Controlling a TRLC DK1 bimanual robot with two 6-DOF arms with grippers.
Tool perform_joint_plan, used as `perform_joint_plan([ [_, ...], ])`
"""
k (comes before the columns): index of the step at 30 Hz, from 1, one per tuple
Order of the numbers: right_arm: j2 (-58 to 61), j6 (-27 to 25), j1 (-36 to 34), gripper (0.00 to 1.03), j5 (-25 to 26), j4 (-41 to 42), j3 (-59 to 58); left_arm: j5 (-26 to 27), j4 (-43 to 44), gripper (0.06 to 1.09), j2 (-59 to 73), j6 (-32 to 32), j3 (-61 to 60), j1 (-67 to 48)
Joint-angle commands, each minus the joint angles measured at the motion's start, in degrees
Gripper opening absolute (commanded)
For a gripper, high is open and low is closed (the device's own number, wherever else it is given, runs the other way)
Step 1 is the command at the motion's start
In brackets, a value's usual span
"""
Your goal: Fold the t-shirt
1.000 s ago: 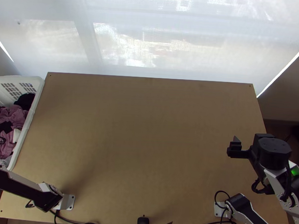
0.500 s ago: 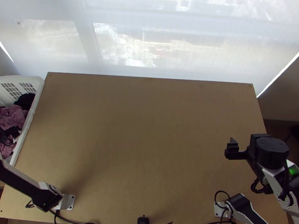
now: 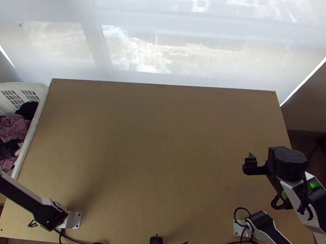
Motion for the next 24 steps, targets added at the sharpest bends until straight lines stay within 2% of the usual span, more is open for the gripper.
perform_joint_plan([
  [1,0.9,-0.2,-0.3,0.98,0.1,0.9,-0.3,-0.1,-0.9,0.73,2.4,-0.1,1.8,0.5],
  [5,1.4,-0.2,-0.3,0.98,0.1,1.1,-0.2,0.2,-1.7,0.34,3.2,0.5,2.4,0.4],
  [8,1.7,-0.3,-0.4,0.98,0.1,1.3,-0.2,0.5,-2.3,0.09,3.4,0.7,2.8,0.5],
  [14,2.0,-0.3,-0.3,0.98,0.1,1.8,-0.9,0.4,-2.6,0.09,-0.4,-0.3,2.8,0.6],
  [24,2.3,-0.3,-0.4,0.98,0.1,2.1,-1.4,1.9,-5.4,0.09,-16.3,-1.1,3.8,-2.9],
])
